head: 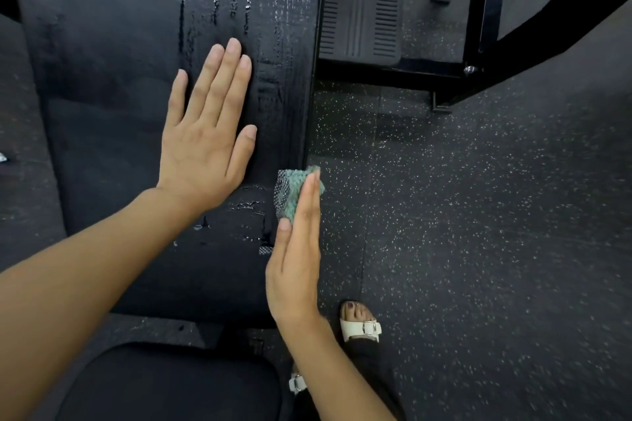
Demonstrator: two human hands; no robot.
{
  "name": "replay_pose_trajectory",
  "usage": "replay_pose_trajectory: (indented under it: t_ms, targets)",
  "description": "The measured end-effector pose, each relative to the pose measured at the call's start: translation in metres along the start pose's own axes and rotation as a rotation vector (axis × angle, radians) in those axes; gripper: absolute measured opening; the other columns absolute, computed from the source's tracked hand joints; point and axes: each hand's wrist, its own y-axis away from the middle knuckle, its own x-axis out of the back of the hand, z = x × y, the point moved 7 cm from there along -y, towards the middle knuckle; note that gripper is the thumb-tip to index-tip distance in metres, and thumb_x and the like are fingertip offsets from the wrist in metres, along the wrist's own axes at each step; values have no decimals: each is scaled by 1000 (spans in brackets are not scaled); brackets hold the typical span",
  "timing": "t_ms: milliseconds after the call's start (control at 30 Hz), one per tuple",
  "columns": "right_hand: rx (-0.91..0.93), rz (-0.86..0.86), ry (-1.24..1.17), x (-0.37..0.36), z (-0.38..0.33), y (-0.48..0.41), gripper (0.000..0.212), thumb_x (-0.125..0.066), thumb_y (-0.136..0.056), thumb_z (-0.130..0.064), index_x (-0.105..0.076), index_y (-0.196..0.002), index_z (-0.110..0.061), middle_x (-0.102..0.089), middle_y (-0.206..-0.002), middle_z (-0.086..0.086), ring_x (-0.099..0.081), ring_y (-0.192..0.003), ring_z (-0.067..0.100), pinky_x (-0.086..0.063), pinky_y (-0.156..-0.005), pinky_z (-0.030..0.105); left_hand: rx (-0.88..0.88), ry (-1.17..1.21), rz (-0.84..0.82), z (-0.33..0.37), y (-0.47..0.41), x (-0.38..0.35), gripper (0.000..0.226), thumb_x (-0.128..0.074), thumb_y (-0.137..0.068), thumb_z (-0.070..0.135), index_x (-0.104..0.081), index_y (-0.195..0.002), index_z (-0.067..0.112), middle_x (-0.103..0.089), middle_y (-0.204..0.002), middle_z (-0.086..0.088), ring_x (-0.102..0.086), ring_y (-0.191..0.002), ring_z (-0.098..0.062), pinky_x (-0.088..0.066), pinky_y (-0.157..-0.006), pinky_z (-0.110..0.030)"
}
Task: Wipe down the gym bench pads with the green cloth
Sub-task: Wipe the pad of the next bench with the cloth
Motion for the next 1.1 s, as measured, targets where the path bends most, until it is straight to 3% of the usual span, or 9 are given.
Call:
replay_pose_trajectory:
  t_ms: [233,367,500,633,733,933,1033,1100]
  targets:
    - [19,35,-25,9,-27,-62,53,-27,-106,-14,-3,-154,-17,-7,-164,2,2,-148,0,-8,-123,27,-27,13,-30,2,15,-4,61,-24,-103,33,-11,-158,7,-12,-165,-11,-5,-153,-20,1,-124,-42]
    - [64,93,-17,12,-41,-91,52,-28,-106,-11,-8,-154,-8,-11,-164,8,-4,-150,10,-12,-123,35,-44,-1,-35,1,20,-6,62,-23,-104,34,-9,-158,8,-12,-165,-11,-1,-153,-16,2,-124,-41]
    - [50,67,-2,9,-34,-76,52,-27,-107,-15,-4,-153,-18,-8,-164,5,0,-150,7,-12,-123,28,-50,0,-33,1,24,-7,62,-22,-104,35,-7,-158,9,-10,-166,-9,1,-153,-15,2,-124,-40]
    - [50,62,36,6,-21,-47,55,-29,-107,-14,-2,-154,-15,-6,-165,4,-3,-151,10,-17,-122,38,-51,-1,-22,2,27,-8,61,-22,-104,35,-7,-158,10,-9,-165,-7,1,-153,-14,0,-124,-42]
    - [13,39,61,2,-9,-23,56,-28,-107,-17,3,-154,-21,-3,-164,-3,-1,-150,5,-11,-120,21,-53,0,-17,2,29,-9,61,-22,-104,34,-7,-158,11,-10,-165,-8,1,-153,-14,0,-124,-42]
    - [-28,24,69,-2,9,19,57,-27,-107,-18,4,-154,-30,-2,-164,-9,-2,-150,6,-12,-118,16,-50,-4,-19,3,34,-10,61,-23,-103,33,-6,-158,11,-12,-166,-9,-1,-153,-15,-1,-123,-43]
    - [-41,9,44,-1,12,26,56,-25,-107,-20,4,-154,-31,-1,-164,-10,-1,-150,5,-11,-119,19,-38,-4,-16,5,35,-10,61,-23,-103,32,-6,-158,11,-13,-166,-9,0,-153,-14,0,-123,-42]
    - [-52,9,19,-1,11,22,55,-23,-107,-24,4,-154,-30,-2,-164,-11,0,-150,3,-16,-122,28,-28,-2,-18,5,37,-11,61,-23,-103,32,-6,-158,11,-12,-166,-9,1,-153,-14,1,-123,-42]
